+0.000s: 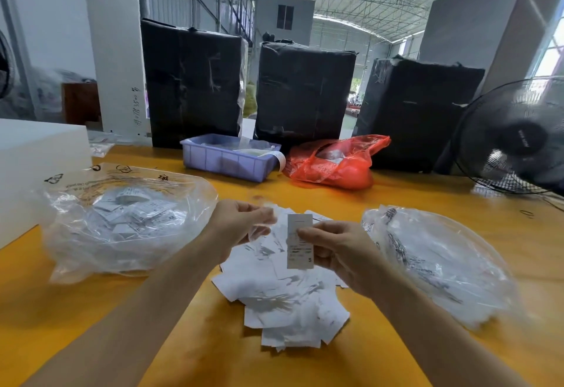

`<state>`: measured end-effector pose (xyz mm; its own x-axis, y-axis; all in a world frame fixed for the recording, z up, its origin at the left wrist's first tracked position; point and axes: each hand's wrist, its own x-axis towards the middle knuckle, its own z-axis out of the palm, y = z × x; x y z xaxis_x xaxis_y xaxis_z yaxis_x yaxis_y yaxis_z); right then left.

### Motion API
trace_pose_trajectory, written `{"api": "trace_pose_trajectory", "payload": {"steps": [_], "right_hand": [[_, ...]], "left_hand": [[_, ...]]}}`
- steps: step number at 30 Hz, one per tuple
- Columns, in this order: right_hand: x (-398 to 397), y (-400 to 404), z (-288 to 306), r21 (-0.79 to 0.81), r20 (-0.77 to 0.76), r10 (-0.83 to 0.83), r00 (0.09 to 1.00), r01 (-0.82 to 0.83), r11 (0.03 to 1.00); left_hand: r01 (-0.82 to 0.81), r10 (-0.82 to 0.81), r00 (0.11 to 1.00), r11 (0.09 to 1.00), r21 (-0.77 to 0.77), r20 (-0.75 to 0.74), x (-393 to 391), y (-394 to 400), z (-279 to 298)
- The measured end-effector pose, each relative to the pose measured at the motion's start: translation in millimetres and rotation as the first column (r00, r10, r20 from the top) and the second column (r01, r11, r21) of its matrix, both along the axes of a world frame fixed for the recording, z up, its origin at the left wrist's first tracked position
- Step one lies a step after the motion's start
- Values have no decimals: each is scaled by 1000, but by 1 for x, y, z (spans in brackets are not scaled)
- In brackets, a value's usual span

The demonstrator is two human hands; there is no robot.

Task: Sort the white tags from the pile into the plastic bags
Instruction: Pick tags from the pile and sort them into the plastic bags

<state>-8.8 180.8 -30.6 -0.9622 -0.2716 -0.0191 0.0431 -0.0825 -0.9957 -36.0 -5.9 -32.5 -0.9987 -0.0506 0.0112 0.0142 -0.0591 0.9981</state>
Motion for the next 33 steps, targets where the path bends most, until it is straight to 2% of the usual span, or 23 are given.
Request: {"api": "trace_pose_trajectory", "payload": {"steps": [4,8,11,15,17,20,26,29,33], "right_hand": [[5,18,1,-115,84,-44,995,54,992],[8,28,0,-147,106,-165,981,180,973],[6,35,-2,-299,77,-291,954,300,906],[9,35,-1,-412,60,-299,952,296,862],[12,30,-2,-354,-1,-312,950,292,889],[16,24,-3,-171,-124,-369,921,347,922],[20,16,-8,54,-377,-451,809,506,861],[20,16,-11,89,-416,-470,778,549,831],[20,16,-12,58,-408,-487,772,554,830]], "left_hand": [[187,-177,980,975,-119,85,7,16,-1],[313,-299,945,944,-104,136,14,27,0],[378,-366,921,922,-81,132,18,31,0],[408,-397,906,911,-57,149,19,33,-1],[415,-403,901,909,-50,159,19,34,-1],[420,-405,899,905,-70,166,19,35,-3],[386,-371,914,920,-64,165,19,34,-3],[384,-369,914,921,-65,167,19,34,-3],[391,-376,912,917,-74,162,18,34,-3]]}}
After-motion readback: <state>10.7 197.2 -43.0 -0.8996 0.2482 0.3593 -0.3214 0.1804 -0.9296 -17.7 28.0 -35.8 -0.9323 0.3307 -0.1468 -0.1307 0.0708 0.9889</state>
